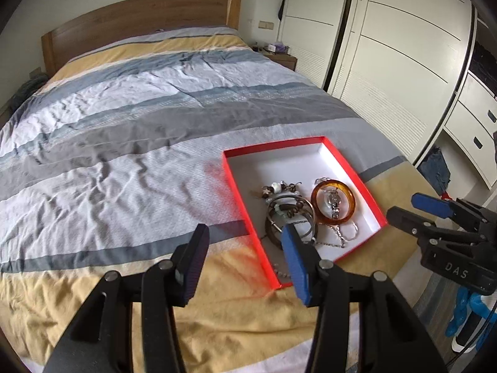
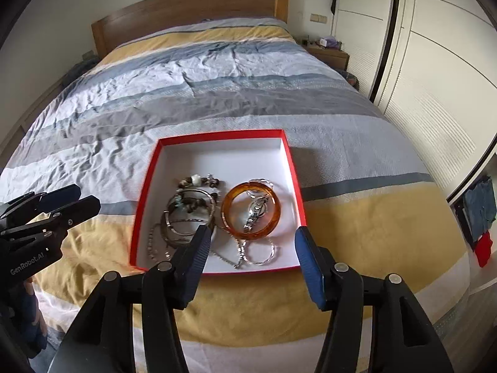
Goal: Organize jewelry
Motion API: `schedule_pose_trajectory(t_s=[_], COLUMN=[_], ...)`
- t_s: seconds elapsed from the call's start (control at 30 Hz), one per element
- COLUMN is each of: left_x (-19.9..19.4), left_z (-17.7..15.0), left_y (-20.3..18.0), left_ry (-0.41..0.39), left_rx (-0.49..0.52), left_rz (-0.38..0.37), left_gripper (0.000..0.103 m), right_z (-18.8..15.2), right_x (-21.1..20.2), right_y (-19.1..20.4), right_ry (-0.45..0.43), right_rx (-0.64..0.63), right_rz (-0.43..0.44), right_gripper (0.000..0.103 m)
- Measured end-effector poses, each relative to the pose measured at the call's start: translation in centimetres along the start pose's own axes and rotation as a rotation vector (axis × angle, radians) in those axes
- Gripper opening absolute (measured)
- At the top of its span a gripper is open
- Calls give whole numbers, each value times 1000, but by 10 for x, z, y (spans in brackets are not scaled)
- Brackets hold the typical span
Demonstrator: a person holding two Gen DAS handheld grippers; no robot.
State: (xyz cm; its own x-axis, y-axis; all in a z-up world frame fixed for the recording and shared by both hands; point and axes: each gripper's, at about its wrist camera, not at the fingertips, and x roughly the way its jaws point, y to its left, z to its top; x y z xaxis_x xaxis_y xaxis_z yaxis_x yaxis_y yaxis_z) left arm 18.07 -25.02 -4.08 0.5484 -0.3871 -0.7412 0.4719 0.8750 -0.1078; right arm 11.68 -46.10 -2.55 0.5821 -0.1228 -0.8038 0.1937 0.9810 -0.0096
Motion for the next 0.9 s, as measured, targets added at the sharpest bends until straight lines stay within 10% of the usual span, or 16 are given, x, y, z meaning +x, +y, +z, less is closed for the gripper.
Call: schedule_pose_trajectory(t_s=[0.9], left_x=[-252], left_z=[-121], left_y=[41], left_ry=[-256], left_rx=[-44], left_rz=[231], left_gripper=[49], right_z=[-94], right_x=[-203], right_y=[143], right_ry=[-230], right_rx=[-118], right_rz=[124], right_gripper=[86])
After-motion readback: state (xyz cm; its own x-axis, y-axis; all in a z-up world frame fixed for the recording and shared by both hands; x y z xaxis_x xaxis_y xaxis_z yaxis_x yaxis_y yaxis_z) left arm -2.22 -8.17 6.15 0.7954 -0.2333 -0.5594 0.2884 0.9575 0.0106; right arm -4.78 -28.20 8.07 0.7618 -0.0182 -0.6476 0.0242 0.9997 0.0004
